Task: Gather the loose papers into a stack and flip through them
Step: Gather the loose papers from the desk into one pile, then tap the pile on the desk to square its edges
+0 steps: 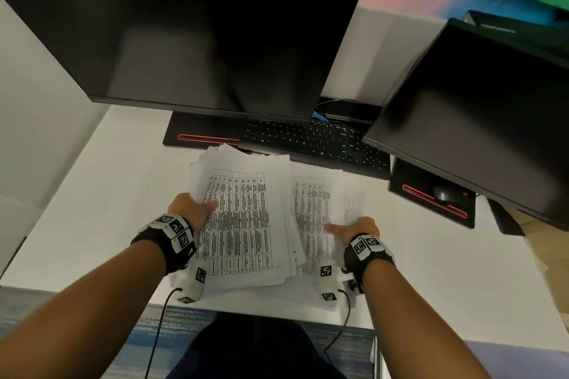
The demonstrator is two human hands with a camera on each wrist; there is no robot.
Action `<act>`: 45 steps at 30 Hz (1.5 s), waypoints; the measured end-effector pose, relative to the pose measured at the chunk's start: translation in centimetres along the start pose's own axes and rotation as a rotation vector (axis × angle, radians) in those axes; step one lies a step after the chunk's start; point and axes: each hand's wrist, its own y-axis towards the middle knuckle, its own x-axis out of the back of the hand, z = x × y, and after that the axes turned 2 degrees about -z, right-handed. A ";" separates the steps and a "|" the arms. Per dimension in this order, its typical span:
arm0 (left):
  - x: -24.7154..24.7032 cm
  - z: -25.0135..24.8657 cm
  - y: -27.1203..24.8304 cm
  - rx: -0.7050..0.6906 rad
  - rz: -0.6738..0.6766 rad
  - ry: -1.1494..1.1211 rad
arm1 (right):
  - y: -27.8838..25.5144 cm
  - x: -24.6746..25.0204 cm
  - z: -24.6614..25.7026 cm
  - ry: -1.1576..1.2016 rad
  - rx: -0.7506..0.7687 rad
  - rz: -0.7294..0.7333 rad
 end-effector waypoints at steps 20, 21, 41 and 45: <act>1.7 -0.4 0.6 0.003 0.028 0.027 | -4.4 -0.1 2.4 0.119 0.199 -0.014; 2.1 -0.3 0.8 0.001 0.030 0.037 | -4.6 1.3 2.8 0.091 0.229 -0.059; -2.6 -2.6 -1.4 -0.069 0.212 0.000 | -0.7 1.9 2.0 0.223 0.339 0.180; -3.7 -3.2 -1.4 0.003 0.127 -0.085 | 0.6 -0.7 2.4 0.124 0.294 0.056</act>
